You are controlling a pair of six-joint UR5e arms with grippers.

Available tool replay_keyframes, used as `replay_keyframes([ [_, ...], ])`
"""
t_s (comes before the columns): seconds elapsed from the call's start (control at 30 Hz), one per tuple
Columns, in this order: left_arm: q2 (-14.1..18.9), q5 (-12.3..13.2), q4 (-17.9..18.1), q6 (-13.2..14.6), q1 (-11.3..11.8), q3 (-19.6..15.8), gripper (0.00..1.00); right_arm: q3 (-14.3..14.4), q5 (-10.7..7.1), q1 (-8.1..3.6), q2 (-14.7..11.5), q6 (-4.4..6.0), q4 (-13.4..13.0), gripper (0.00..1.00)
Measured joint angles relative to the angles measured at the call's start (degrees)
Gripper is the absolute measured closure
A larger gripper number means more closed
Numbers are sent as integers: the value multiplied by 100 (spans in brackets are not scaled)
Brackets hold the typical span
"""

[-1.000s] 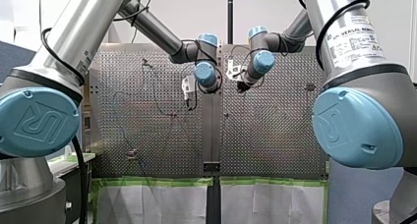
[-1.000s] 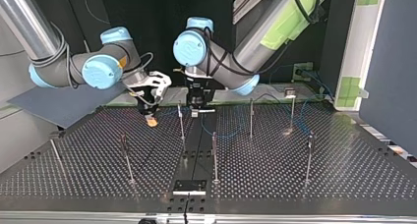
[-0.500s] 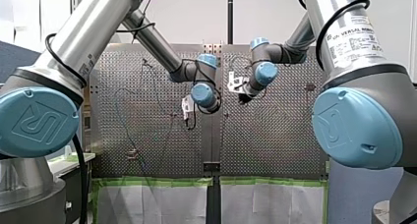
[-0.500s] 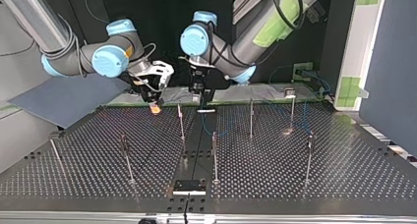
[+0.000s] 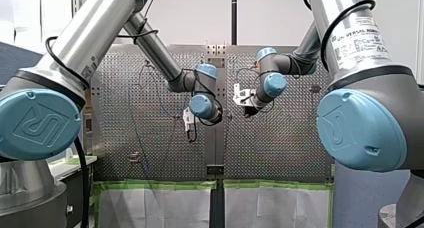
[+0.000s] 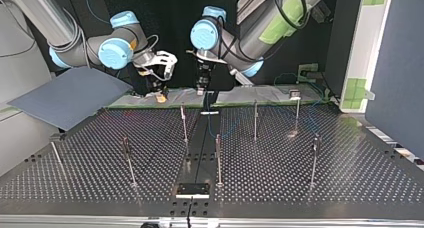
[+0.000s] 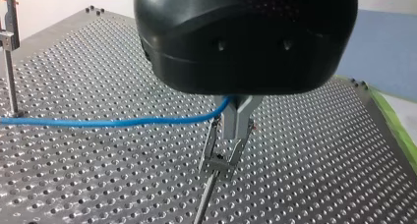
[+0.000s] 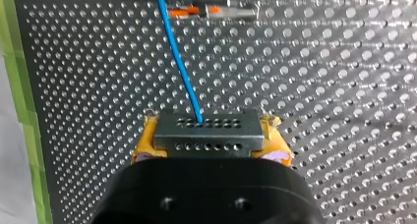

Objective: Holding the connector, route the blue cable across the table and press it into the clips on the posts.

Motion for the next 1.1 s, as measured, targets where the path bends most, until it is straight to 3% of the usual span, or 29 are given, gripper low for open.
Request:
replay_keyframes([
  [0.23,-296,302,132,-204,31,241,100,82,-171,-17,39,18,-206,100],
  [0.43,-558,391,149,-364,79,542,100,97,-281,-103,132,110,-473,100],
  [0.77,-614,450,246,-430,242,674,100,85,-596,-325,309,253,-838,100],
  [0.93,-619,558,353,-474,320,677,100,73,-672,-378,326,301,-901,100],
  [1.1,-621,685,437,-543,399,746,100,-1,-836,-522,463,374,-1002,100],
])
